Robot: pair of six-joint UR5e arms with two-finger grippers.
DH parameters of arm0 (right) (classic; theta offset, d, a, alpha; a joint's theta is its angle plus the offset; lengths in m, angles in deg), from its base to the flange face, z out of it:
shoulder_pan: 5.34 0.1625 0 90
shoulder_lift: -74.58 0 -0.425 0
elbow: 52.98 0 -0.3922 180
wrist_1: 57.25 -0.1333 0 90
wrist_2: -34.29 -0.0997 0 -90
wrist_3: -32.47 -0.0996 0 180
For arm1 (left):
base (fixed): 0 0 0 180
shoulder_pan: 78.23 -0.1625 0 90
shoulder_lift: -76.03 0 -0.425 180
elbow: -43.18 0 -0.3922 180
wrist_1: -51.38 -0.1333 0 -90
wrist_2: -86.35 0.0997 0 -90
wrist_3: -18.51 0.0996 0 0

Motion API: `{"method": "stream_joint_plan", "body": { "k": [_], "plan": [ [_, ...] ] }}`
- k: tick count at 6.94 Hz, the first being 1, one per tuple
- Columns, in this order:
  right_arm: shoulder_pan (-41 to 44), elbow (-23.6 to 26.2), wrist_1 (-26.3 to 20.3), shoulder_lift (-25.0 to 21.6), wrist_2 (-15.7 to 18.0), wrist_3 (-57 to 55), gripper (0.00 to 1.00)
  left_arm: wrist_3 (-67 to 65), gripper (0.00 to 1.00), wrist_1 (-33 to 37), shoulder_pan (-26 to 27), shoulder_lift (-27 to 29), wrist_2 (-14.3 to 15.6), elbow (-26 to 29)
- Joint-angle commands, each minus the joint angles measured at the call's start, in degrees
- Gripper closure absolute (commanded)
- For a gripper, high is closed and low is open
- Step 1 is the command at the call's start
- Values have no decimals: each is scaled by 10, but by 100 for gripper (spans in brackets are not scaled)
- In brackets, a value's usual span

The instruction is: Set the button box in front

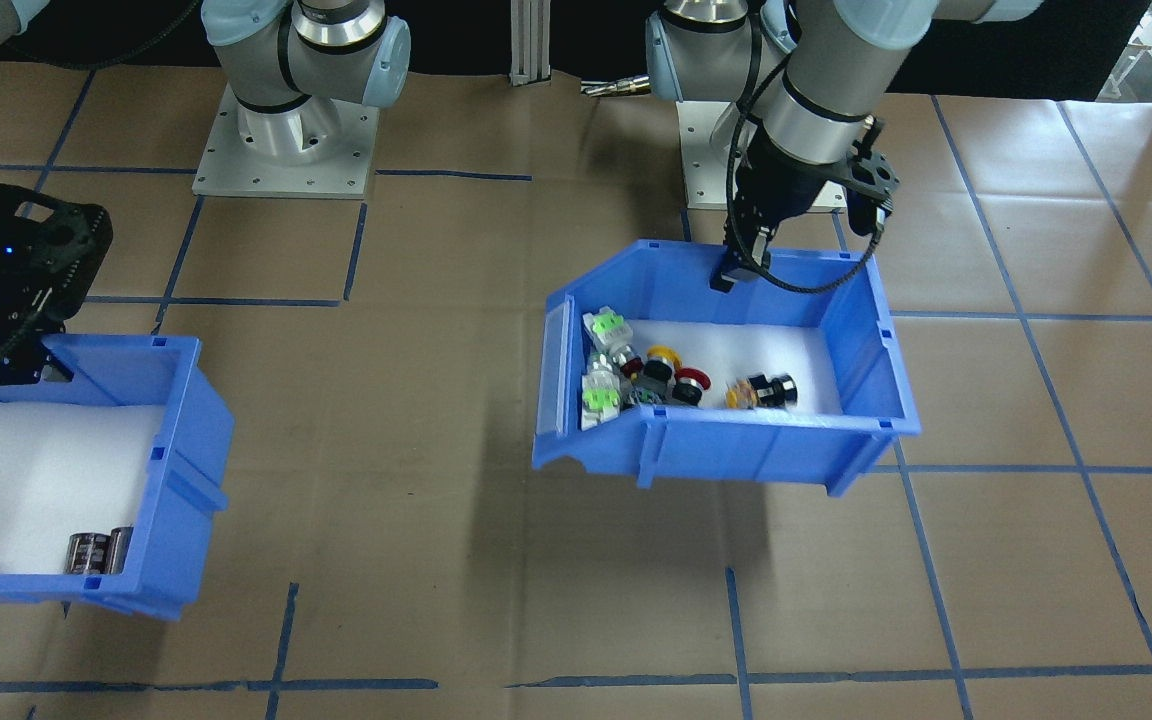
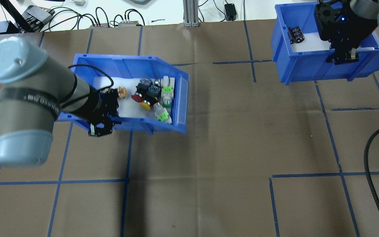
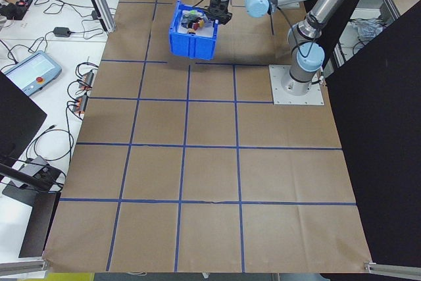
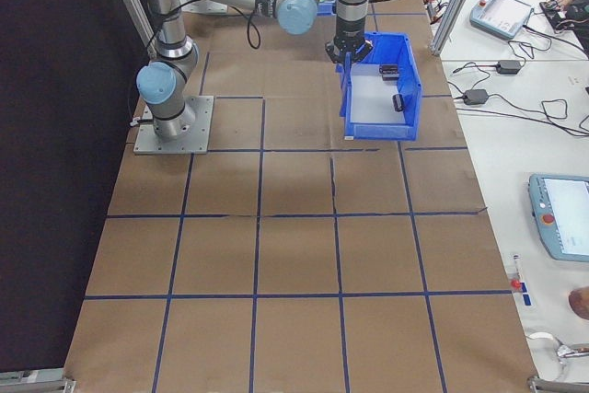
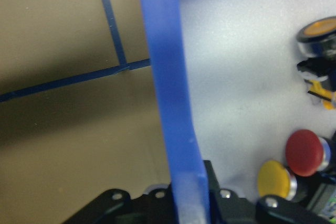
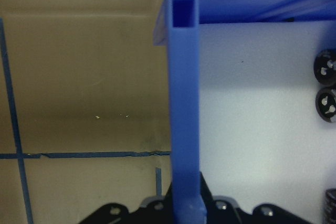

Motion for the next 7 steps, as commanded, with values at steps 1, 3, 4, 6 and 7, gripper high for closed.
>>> {"method": "stream_joint_plan", "body": {
  "k": [1,3,4,6,7],
  "plan": [
    [-55,87,1,-70,1,117,99,-11,100,15,13,193,-7,205],
    [-94,124,-18,-108,-2,138,98,-94,100,-11,71,272,-20,257],
    [-94,125,-18,-110,-4,124,98,-144,100,-39,107,312,-22,293],
    [-91,128,-18,-114,-11,75,98,-234,100,-39,157,364,-19,358],
    [-91,130,-19,-114,-11,72,98,-242,100,-42,166,382,-18,360]
  ]
}}
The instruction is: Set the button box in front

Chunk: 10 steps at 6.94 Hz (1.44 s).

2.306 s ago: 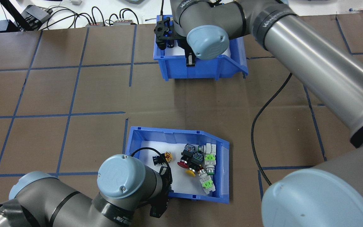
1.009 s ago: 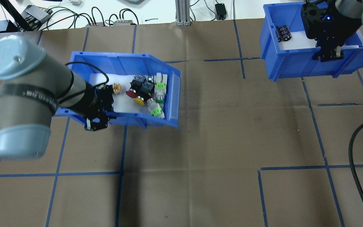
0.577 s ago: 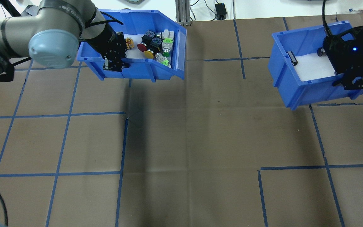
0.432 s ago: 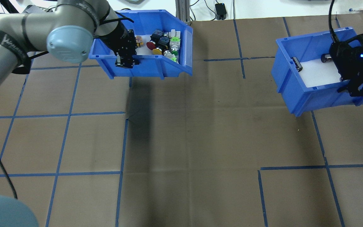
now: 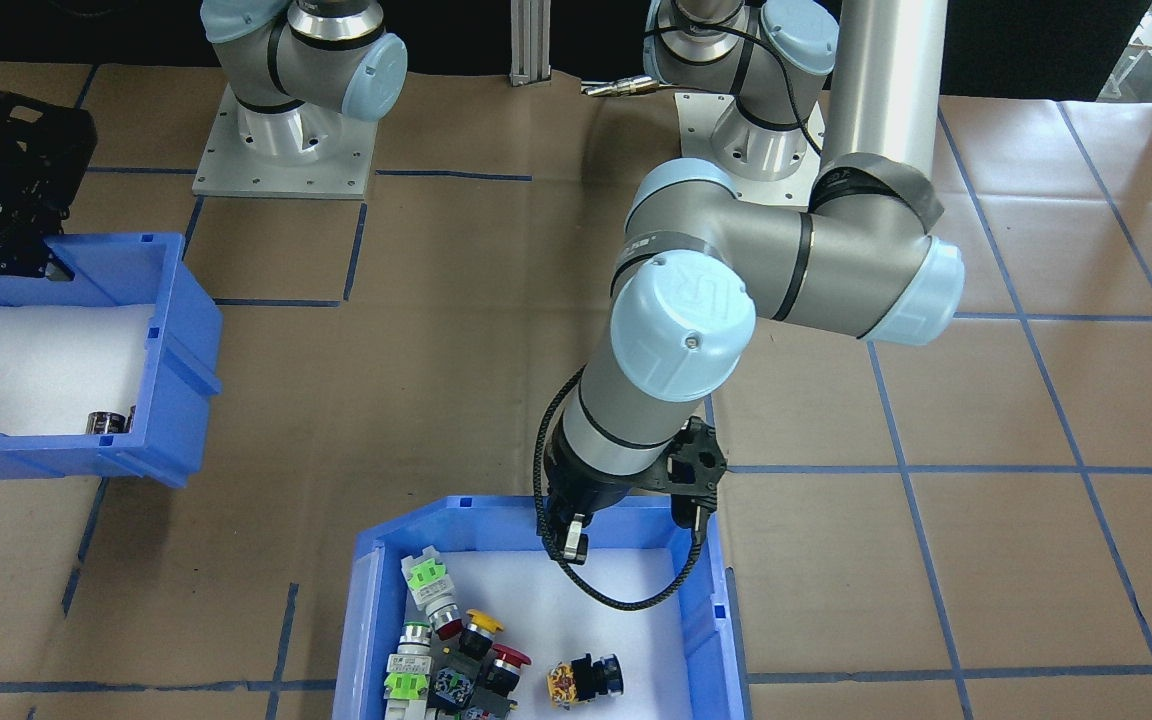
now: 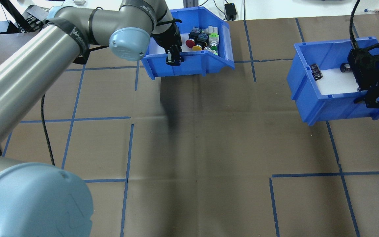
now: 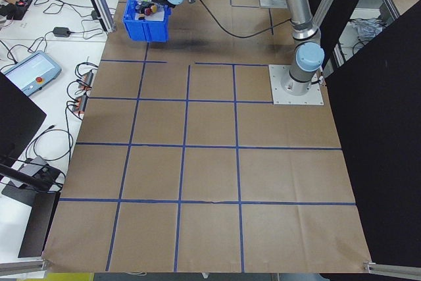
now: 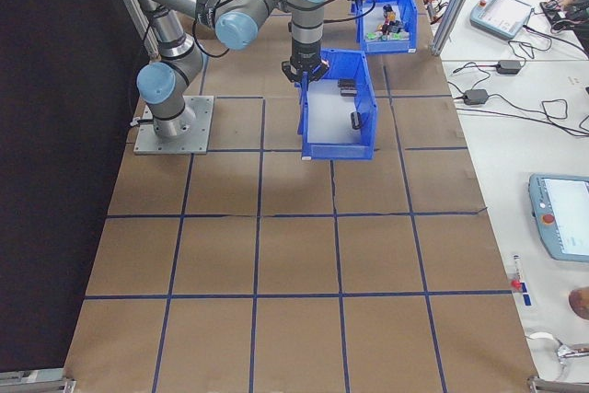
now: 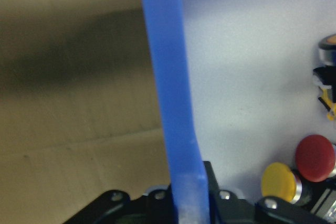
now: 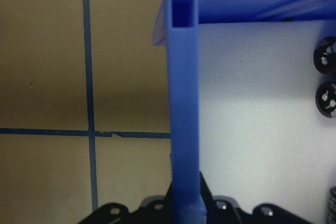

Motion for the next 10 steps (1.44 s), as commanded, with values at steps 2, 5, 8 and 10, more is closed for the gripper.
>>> {"method": "stream_joint_plan", "body": {
  "k": [2,5,8,10],
  "plan": [
    [0,20,23,-3,-5,-11,98,-27,47,-7,21,27,4,7],
    [0,27,31,-9,-6,-10,98,-17,1,3,19,4,40,18],
    [5,82,33,-58,-8,-11,98,184,3,127,-10,-97,57,6],
    [33,110,26,-80,-43,-42,98,404,1,240,-41,-157,88,4]
  ]
}}
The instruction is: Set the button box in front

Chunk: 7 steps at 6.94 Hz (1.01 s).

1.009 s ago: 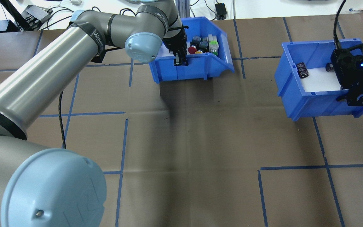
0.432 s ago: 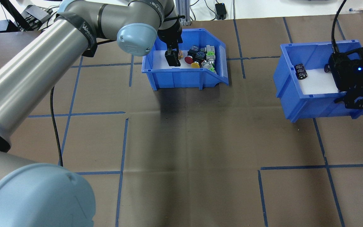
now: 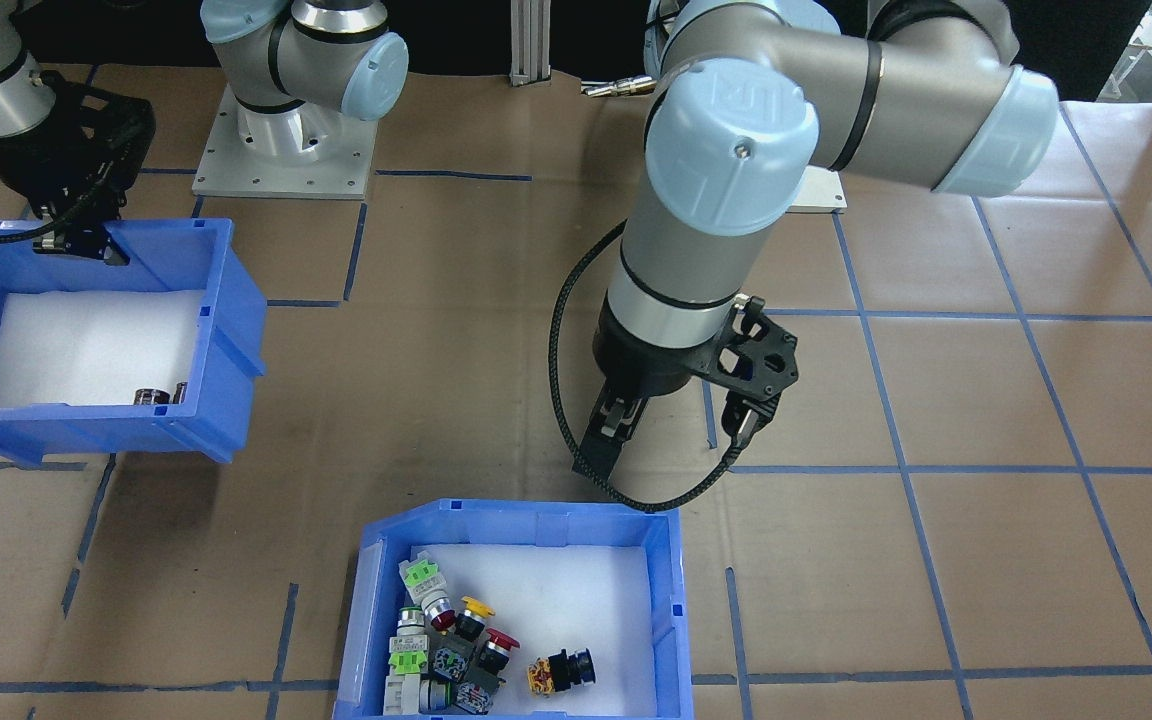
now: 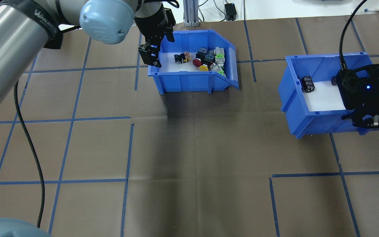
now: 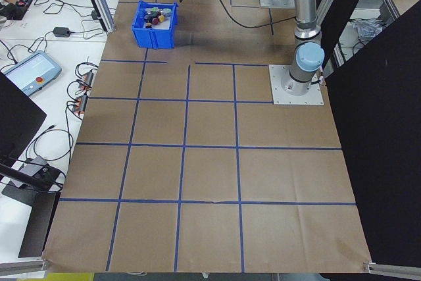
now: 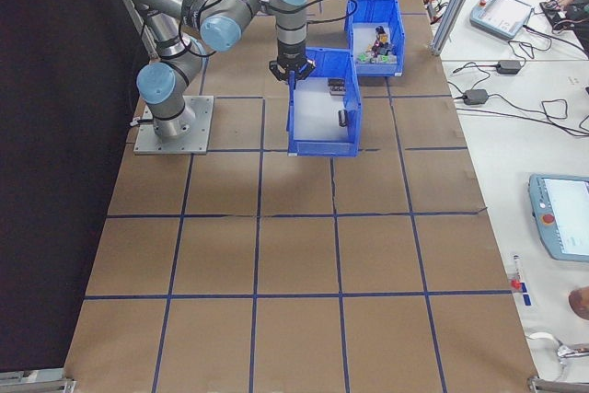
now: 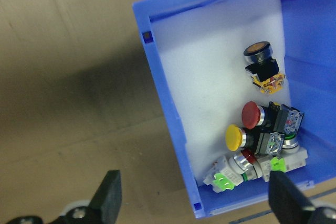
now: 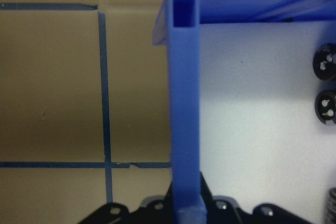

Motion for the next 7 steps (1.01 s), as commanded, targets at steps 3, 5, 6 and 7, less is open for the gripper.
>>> {"method": "stream_joint_plan", "body": {
  "k": [3,5,6,7],
  "plan": [
    [157,33,-2,-20,-5,-173,98,424,0,224,-65,-137,78,-4],
    [237,40,1,-20,4,-260,98,622,0,230,-66,-187,82,-21],
    [275,60,6,-19,4,-303,98,700,0,230,-66,-214,75,-46],
    [306,71,33,-16,4,-332,98,718,0,206,-66,-240,30,-98]
  ]
}}
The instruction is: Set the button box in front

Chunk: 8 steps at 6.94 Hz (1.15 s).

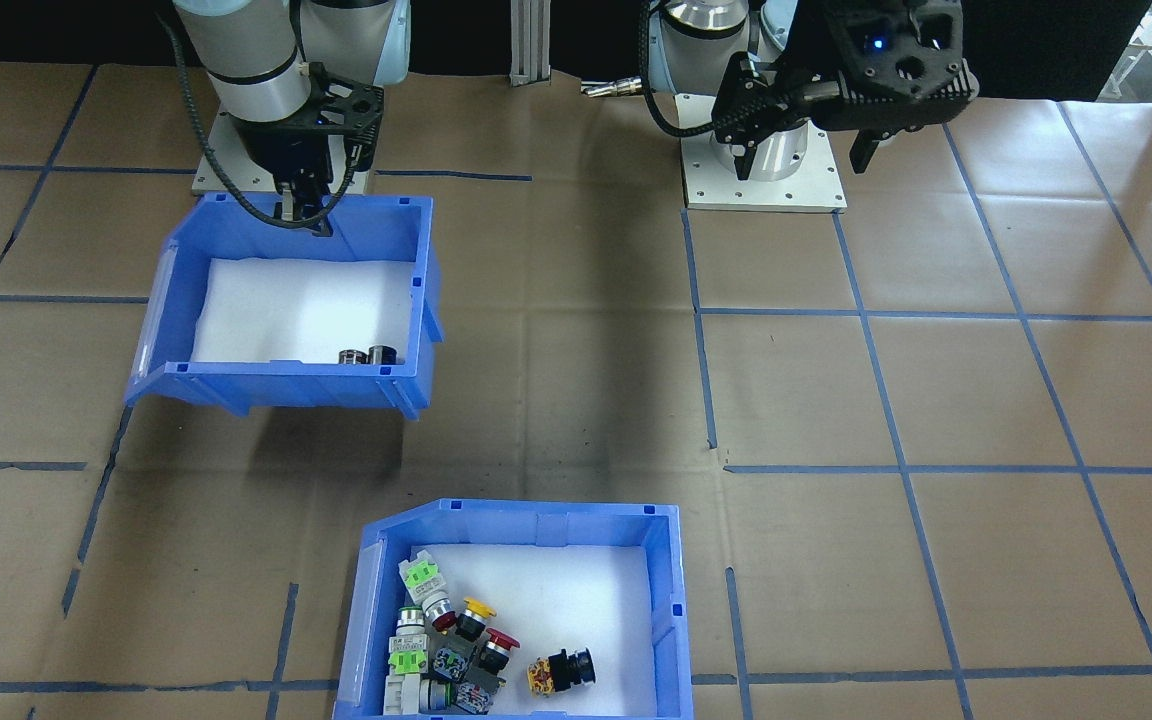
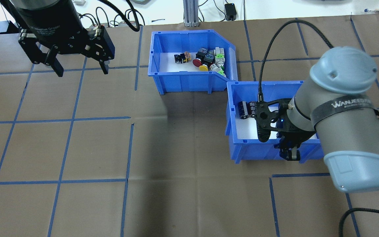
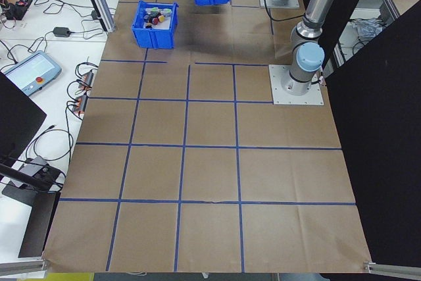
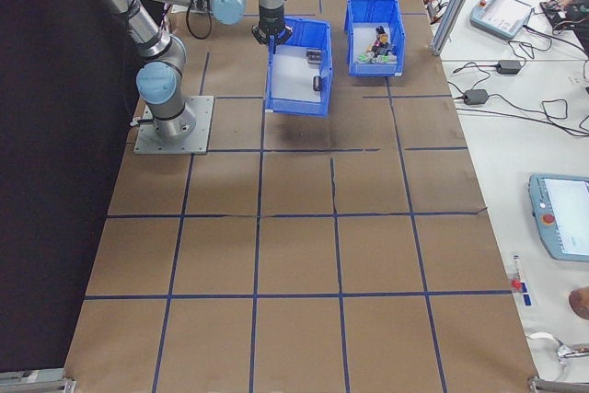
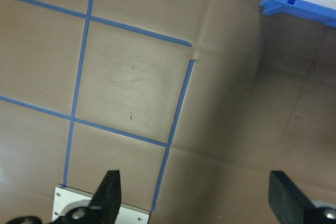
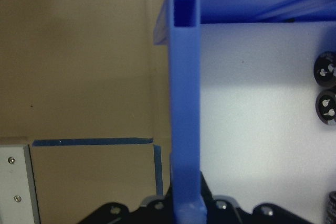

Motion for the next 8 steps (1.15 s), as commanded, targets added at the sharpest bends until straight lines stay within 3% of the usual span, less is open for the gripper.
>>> {"method": "stream_joint_plan", "body": {
  "k": [1,2,4,5,7,8],
  "plan": [
    [79,16,32,13,1,-69,98,65,0,-98,-1,-57,-40,-110],
    [119,19,44,25,25,-101,98,92,0,-158,-12,-63,-44,-152],
    [170,37,112,51,25,-161,98,116,0,-146,-44,-72,-40,-170],
    [203,36,137,71,26,-192,98,108,0,-111,-45,-78,-40,-164],
    [245,37,210,118,27,-226,98,105,0,-103,-46,-95,-36,-174],
    [256,37,224,124,27,-228,98,106,0,-99,-46,-105,-35,-178]
  ]
}}
